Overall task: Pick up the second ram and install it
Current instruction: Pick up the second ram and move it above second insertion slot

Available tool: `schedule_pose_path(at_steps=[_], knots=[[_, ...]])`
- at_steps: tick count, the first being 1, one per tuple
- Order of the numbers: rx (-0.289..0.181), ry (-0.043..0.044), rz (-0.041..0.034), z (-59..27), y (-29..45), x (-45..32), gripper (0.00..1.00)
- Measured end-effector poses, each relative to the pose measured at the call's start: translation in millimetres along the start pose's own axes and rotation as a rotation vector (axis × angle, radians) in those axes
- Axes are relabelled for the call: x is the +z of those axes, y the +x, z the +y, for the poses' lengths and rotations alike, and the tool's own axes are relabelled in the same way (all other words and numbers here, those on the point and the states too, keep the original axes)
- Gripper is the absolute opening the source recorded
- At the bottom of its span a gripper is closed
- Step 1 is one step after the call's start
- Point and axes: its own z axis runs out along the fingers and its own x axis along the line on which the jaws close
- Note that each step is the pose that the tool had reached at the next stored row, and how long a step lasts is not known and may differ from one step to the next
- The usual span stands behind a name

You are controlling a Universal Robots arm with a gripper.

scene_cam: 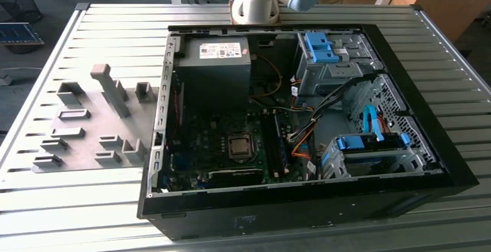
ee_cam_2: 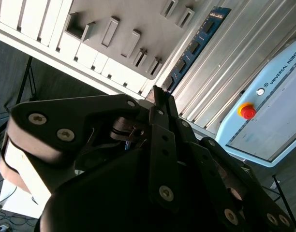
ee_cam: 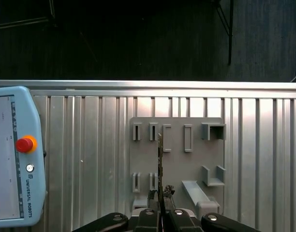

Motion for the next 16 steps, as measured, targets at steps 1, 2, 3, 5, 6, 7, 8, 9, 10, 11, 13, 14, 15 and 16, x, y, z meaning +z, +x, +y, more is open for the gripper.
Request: schedule_pose_path(at_steps=[1,2,3,5,6,7,8,9,10,11,13,14,15,16], knots=[[0.000,0.0000,0.0000,0.0,0.0,0.0,0.14],[0.000,0.0000,0.0000,-0.1,0.0,-0.1,0.14],[0.000,-0.0002,0.0002,-0.5,0.0,-0.2,0.14],[0.000,0.0000,0.0001,-1.8,0.0,-0.1,0.14],[0.000,0.0000,0.0000,-2.6,0.0,-0.1,0.14],[0.000,0.0000,0.0000,-3.5,0.0,-0.1,0.14],[0.000,0.0000,0.0000,-4.3,0.0,-0.1,0.14],[0.000,0.0000,0.0000,-5.0,0.0,-0.1,0.14],[0.000,-0.0001,0.0001,-5.8,0.0,-0.2,0.14],[0.000,-0.0001,0.0001,-6.5,0.0,-0.2,0.14],[0.000,0.0000,0.0000,-8.1,0.0,-0.1,0.14],[0.000,0.0001,0.0000,-12.9,0.0,-0.1,0.14],[0.000,0.0001,0.0000,-13.9,0.0,-0.1,0.14],[0.000,0.0000,0.0000,-14.9,-0.1,-0.2,0.14]])
